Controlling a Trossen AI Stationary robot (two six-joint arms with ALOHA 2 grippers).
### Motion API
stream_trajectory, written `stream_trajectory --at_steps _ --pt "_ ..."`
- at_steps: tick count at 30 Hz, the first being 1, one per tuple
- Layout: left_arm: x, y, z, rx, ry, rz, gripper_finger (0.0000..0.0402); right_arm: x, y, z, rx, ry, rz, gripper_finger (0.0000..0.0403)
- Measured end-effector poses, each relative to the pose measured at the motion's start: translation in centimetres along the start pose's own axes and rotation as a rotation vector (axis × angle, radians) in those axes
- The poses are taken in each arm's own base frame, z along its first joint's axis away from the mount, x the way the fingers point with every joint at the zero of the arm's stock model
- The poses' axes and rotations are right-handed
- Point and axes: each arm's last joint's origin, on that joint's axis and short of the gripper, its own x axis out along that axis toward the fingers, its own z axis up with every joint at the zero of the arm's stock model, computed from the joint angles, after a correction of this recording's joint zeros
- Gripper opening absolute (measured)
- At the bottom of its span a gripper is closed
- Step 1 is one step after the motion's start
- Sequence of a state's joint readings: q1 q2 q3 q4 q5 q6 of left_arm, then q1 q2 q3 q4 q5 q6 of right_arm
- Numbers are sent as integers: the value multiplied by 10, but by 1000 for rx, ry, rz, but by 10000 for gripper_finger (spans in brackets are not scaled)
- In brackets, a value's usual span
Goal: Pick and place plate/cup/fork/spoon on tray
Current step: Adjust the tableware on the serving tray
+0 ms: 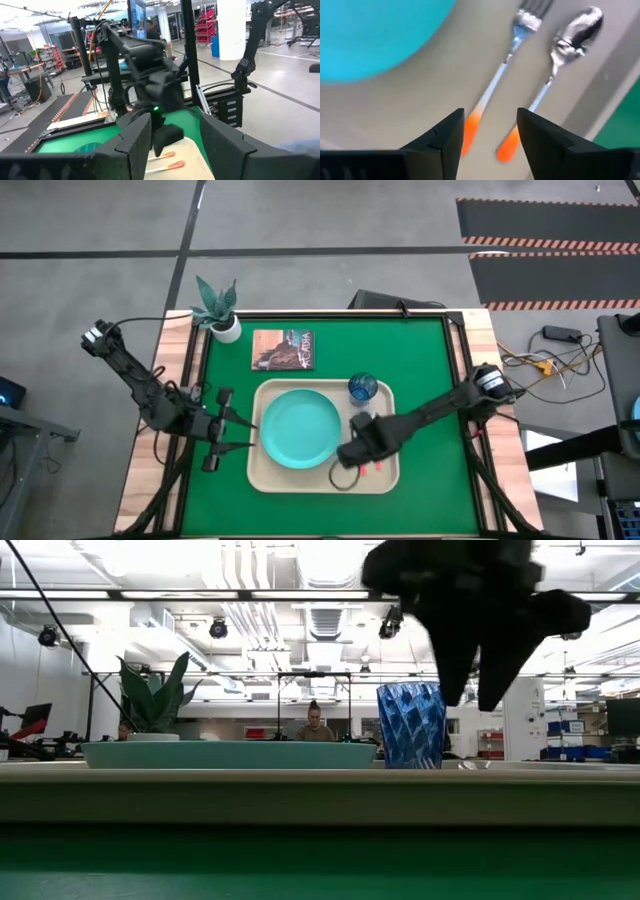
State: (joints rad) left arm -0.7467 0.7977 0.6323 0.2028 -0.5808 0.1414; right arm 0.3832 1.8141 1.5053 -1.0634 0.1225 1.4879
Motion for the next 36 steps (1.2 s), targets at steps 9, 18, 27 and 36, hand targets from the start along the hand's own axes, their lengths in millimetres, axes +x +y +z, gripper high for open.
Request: stream_trajectory --at_steps 9,18,27,36 --pt "2 -1 -1 -28 6 -1 155 8 12 -55 -226 -281 47 60" --pt "6 -5 -4 -26 20 -3 155 26 11 -84 -382 -500 29 9" --pt "9 -6 -4 -22 14 -2 155 56 -7 -74 -409 -501 -55 8" --pt "11 -8 -6 -60 21 -2 155 52 -1 -75 -905 -540 -36 8"
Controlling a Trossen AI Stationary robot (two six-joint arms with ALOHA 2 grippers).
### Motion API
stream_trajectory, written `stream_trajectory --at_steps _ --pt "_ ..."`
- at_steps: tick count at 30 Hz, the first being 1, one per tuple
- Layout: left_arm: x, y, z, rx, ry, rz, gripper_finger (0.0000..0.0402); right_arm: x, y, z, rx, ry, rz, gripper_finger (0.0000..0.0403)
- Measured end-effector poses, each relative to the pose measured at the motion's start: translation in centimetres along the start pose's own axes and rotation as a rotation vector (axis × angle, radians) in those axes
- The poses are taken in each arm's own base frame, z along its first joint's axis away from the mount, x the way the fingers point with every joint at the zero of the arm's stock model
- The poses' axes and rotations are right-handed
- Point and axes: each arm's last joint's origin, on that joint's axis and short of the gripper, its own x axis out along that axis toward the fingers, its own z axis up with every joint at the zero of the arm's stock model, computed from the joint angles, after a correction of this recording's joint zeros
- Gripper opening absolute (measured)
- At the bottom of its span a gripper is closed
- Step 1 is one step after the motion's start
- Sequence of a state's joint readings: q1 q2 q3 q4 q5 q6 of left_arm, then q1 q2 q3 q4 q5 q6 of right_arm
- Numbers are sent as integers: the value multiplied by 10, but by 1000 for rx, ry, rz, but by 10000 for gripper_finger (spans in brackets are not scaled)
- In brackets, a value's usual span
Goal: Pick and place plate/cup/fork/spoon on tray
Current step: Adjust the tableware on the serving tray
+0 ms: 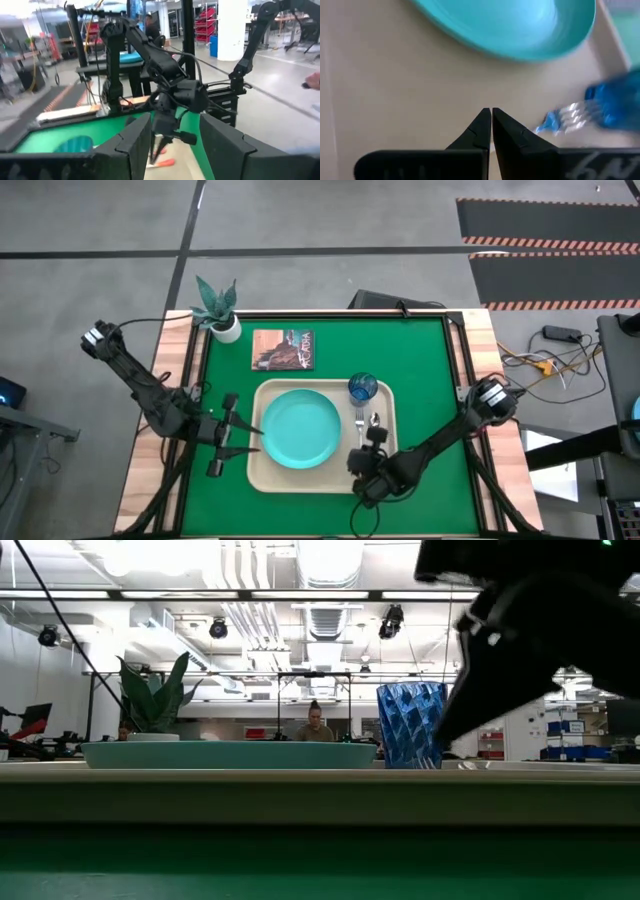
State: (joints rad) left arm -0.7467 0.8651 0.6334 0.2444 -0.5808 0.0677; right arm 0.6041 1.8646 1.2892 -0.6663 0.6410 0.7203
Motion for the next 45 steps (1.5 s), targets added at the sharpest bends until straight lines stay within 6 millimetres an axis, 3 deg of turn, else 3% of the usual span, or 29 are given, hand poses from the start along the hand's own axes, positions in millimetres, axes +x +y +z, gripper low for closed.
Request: stream_trajectory --at_steps 6,9,18,22,26,29,39,45 --pt "9 -7 -9 -61 42 -1 155 -22 -4 11 -251 -108 84 8" --pt "16 -11 -11 -69 28 -1 155 -31 -14 12 -289 -174 112 8" --pt "24 -17 -14 -83 9 2 155 -42 -51 -4 -130 -439 64 8" --pt "31 -21 -15 -107 -29 4 155 -44 -69 -2 45 -572 -113 8" --pt "36 -24 -13 -129 -70 5 155 -47 -79 0 127 -564 -3 8" --pt "36 -24 -12 -136 -86 6 155 -42 -83 2 116 -535 58 8" --pt "36 -24 -13 -134 -82 8 155 4 -108 -6 162 -379 -77 8" --pt "36 -24 -13 -136 -83 8 155 16 -115 -8 200 -351 -112 8"
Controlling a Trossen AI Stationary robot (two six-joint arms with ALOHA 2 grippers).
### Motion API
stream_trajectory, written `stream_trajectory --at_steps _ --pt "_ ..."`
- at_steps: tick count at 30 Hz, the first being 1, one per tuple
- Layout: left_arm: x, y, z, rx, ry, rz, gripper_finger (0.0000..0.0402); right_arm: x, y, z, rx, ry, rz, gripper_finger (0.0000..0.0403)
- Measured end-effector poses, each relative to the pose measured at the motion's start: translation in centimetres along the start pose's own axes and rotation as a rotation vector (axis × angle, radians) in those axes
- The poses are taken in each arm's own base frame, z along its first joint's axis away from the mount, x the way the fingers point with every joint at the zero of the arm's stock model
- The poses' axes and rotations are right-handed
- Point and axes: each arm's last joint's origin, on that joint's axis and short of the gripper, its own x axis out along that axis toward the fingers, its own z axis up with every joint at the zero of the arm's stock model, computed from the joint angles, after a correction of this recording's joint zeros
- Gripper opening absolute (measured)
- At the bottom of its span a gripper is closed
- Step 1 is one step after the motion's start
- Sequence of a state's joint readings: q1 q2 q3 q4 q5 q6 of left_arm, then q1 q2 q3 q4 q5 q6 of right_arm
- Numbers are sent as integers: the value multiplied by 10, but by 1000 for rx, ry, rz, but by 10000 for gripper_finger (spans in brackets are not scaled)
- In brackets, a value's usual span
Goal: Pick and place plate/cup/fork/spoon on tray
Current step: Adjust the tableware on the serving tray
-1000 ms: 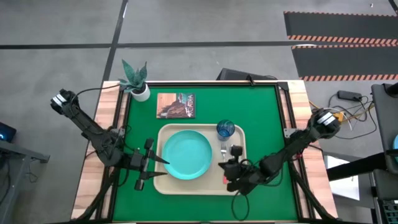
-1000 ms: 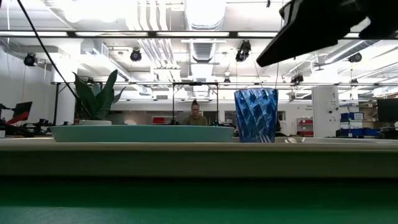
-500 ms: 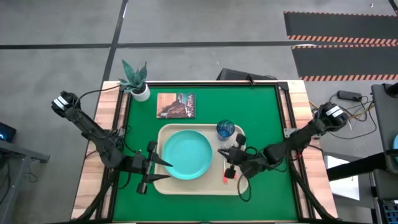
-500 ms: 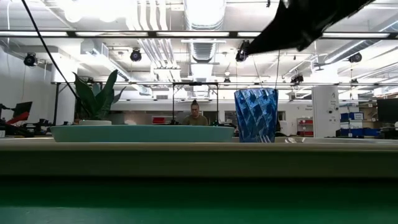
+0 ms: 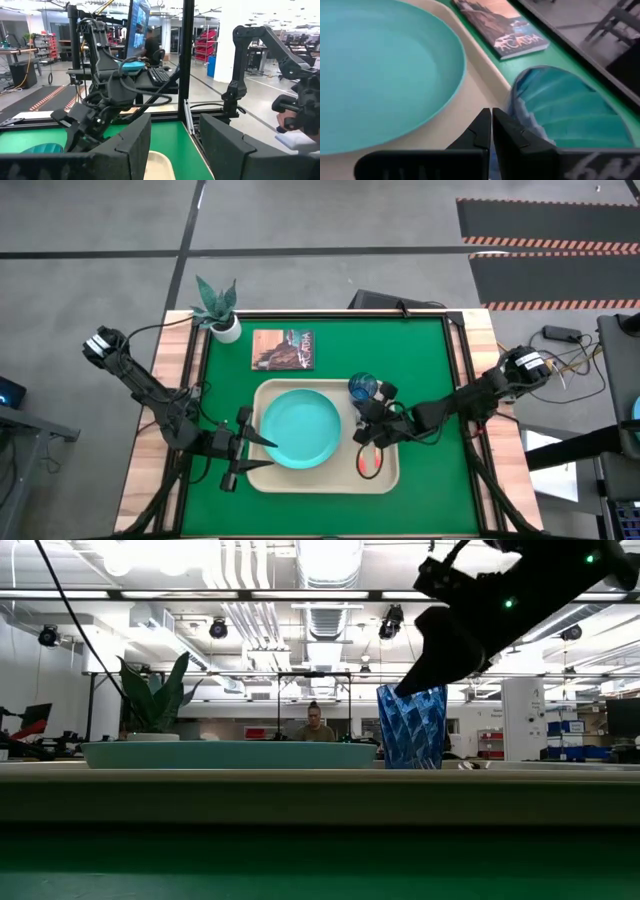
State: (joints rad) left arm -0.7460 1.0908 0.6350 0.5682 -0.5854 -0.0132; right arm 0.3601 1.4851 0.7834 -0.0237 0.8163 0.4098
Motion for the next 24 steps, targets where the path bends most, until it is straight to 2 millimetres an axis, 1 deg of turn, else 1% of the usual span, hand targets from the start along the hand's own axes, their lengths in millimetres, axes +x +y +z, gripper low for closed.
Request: stream_trajectory --at_steps 14,20,24 --pt "0 0 0 -3 -1 0 155 1 -4 -3 10 -31 -131 8" --pt "0 0 0 -4 -1 0 155 1 -5 -4 5 -35 -162 8" --pt "0 0 0 -7 -1 0 155 1 -5 -5 1 -25 -149 8"
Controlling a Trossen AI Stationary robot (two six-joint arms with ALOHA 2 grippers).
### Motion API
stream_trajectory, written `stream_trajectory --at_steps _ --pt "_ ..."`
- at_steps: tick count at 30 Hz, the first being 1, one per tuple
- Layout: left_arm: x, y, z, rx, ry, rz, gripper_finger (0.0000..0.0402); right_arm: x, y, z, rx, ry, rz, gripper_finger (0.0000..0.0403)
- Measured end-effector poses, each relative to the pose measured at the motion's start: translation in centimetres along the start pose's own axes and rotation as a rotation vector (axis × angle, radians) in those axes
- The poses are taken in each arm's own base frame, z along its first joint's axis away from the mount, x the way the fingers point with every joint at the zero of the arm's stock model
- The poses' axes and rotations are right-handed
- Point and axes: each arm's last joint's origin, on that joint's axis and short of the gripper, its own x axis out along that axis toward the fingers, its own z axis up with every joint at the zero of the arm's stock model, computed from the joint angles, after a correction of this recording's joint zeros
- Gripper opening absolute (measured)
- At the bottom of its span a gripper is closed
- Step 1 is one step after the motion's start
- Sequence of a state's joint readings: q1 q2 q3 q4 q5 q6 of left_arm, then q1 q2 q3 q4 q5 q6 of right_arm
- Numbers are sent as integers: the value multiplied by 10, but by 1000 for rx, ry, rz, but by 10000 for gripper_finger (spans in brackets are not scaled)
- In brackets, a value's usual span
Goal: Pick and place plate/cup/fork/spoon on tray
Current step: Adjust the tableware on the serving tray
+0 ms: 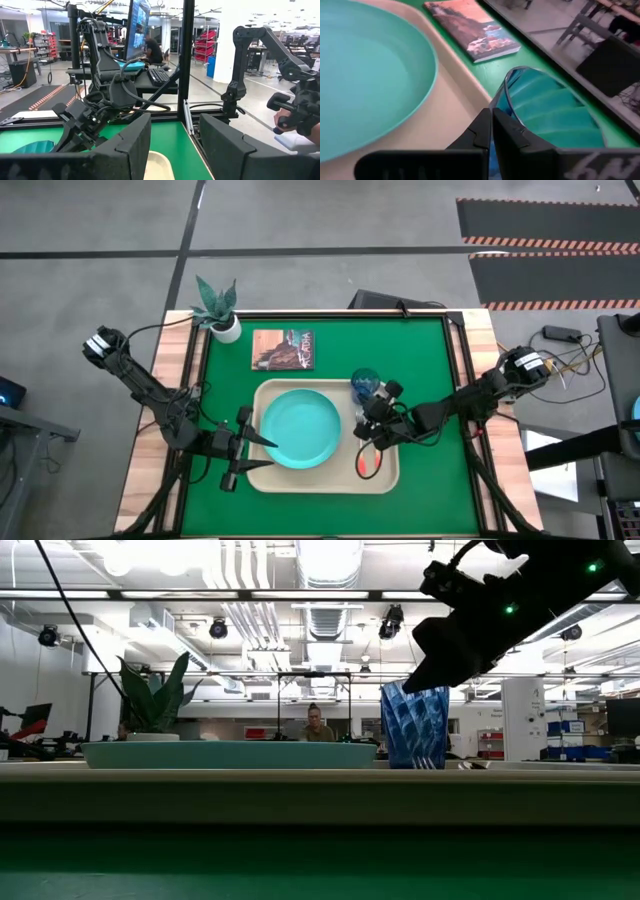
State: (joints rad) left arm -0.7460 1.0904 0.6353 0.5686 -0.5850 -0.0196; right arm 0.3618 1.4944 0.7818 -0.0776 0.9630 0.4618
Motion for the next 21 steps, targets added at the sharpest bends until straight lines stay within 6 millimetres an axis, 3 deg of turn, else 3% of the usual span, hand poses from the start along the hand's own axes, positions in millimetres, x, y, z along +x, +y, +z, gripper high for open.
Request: stream_trajectory --at_steps 10,17,21 --pt "0 0 0 0 -1 0 155 -3 8 5 -18 96 241 8" --pt "0 0 1 -1 -2 0 155 -20 24 19 -88 158 545 8" --pt "0 0 0 0 0 0 155 -32 30 17 -105 254 620 8"
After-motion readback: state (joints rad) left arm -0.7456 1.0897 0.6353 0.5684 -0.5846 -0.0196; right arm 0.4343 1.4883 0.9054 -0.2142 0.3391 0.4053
